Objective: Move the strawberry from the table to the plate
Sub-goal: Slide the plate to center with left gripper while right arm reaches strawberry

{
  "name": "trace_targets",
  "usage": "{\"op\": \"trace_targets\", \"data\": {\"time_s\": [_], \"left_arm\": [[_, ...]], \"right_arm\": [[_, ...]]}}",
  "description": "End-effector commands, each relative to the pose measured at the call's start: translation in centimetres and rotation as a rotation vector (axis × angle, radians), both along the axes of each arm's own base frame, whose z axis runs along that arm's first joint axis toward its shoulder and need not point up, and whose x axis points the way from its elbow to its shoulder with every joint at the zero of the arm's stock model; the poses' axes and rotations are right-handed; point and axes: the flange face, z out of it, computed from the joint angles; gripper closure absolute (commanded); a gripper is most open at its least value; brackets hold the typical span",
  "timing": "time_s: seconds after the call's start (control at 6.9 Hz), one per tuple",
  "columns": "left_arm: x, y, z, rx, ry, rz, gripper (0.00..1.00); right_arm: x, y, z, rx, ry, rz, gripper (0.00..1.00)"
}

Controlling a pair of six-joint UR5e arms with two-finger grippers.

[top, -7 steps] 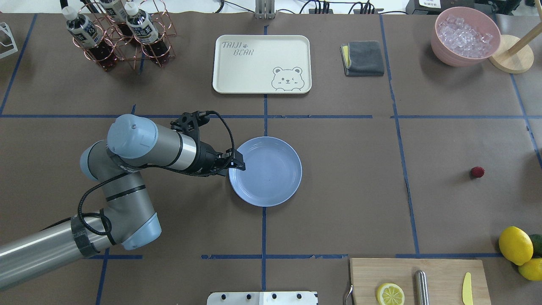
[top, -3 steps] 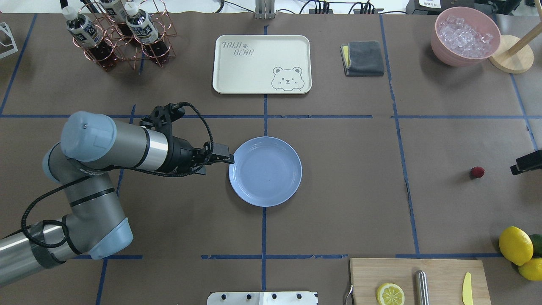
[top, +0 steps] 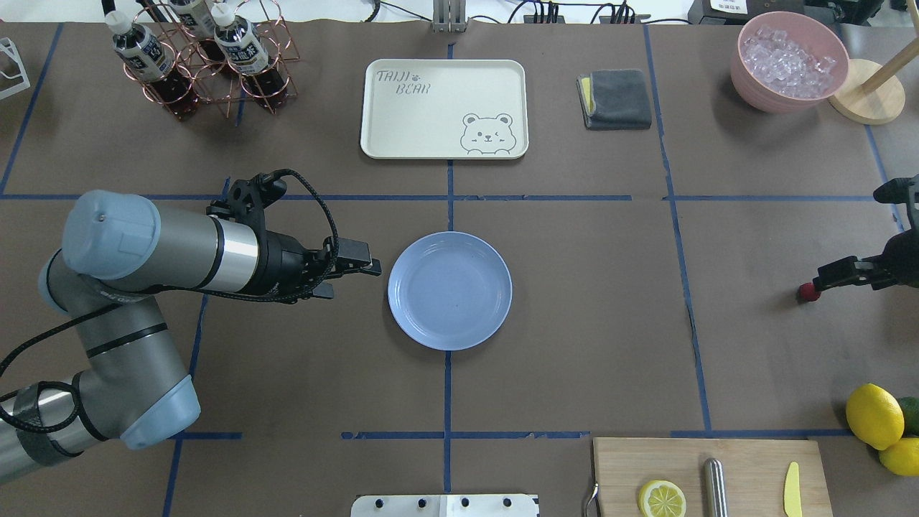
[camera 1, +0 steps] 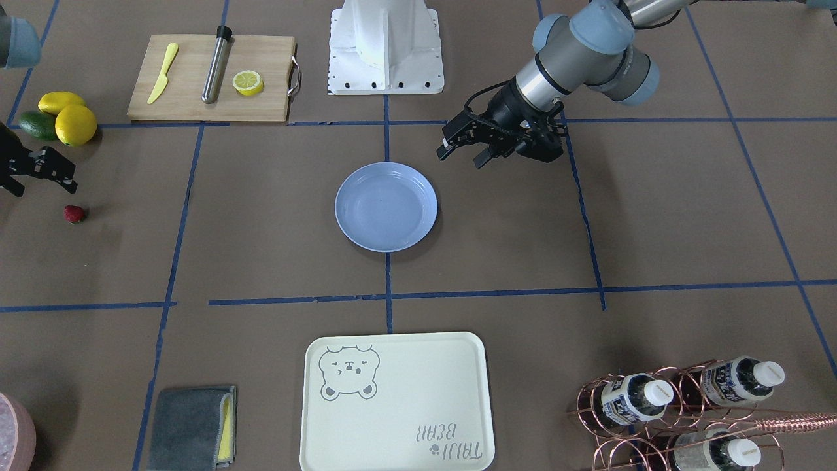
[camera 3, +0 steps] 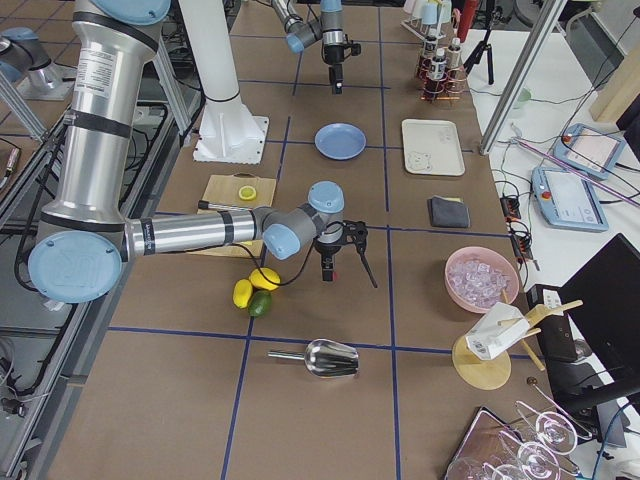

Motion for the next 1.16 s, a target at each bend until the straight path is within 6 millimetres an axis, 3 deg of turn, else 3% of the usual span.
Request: {"op": "trace_targets", "data": {"time_s": [0.0, 0.29, 0.43, 0.72, 1.01], "left_arm": [[-0.3, 0.1, -0.4, 0.002, 0.009, -0.001, 0.0], [-0.4, 0.2, -0.4, 0.003, 0.01, -0.001, 0.0], [-0.4, 0.2, -0.4, 0.003, 0.01, -0.002, 0.0], [-0.4, 0.1, -0.4, 0.002, 0.01, -0.006, 0.0], [-0.4, 0.2, -0.4, 0.003, 0.01, -0.004, 0.0]], "right_arm": [[-3.1, -0.3, 0.9, 0.016, 0.015, 0.017, 0.06], [-3.1, -0.2, 4.4, 0.047, -0.012, 0.007, 0.08], [-3.4, -0.4, 4.8, 0.049, -0.021, 0.011, 0.15], [-3.3, -0.3, 4.6, 0.042, -0.032, 0.006, 0.46], [-3.3, -0.2, 4.5, 0.041, -0.034, 0.003, 1.0]]}}
